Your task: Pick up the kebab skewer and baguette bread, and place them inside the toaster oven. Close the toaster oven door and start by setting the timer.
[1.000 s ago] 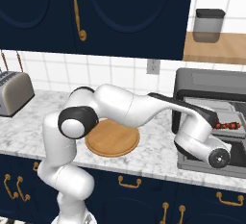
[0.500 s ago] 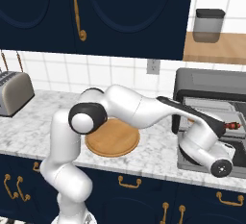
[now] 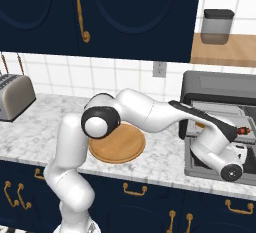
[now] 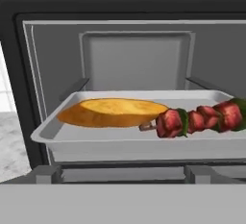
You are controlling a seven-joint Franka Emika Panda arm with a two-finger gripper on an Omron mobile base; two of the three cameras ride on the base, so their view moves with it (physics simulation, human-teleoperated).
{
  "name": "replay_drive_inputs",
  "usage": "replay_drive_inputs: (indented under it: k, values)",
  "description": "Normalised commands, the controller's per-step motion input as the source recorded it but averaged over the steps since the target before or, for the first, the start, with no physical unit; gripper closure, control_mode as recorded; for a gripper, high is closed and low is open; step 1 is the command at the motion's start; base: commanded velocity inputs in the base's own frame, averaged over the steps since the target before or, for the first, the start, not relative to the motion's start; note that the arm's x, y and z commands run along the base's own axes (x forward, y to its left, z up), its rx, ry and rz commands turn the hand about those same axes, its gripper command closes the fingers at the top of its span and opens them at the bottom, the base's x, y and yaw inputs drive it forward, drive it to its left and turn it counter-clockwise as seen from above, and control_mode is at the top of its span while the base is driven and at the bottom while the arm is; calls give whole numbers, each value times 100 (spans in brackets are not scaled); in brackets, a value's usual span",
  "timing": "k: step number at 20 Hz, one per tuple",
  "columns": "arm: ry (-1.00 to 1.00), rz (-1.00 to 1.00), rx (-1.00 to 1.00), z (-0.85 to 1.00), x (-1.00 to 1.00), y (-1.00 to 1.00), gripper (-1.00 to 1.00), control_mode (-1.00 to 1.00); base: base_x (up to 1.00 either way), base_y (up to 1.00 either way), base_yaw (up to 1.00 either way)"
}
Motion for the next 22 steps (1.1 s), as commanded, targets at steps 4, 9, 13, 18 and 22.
replay_drive_inputs:
  k: [4, 9, 13, 18, 22]
  values:
    - [-2, 0, -2, 0, 21, -13, -100, -100, 0, 0, 0]
    - [0, 0, 1, 0, 29, -8, -100, -100, 0, 0, 0]
    - [0, 0, 0, 0, 33, -2, -100, -100, 0, 0, 0]
    - [0, 0, 0, -3, 18, -6, -100, -100, 0, 0, 0]
    - [0, 0, 0, -6, 4, -6, -100, -100, 0, 0, 0]
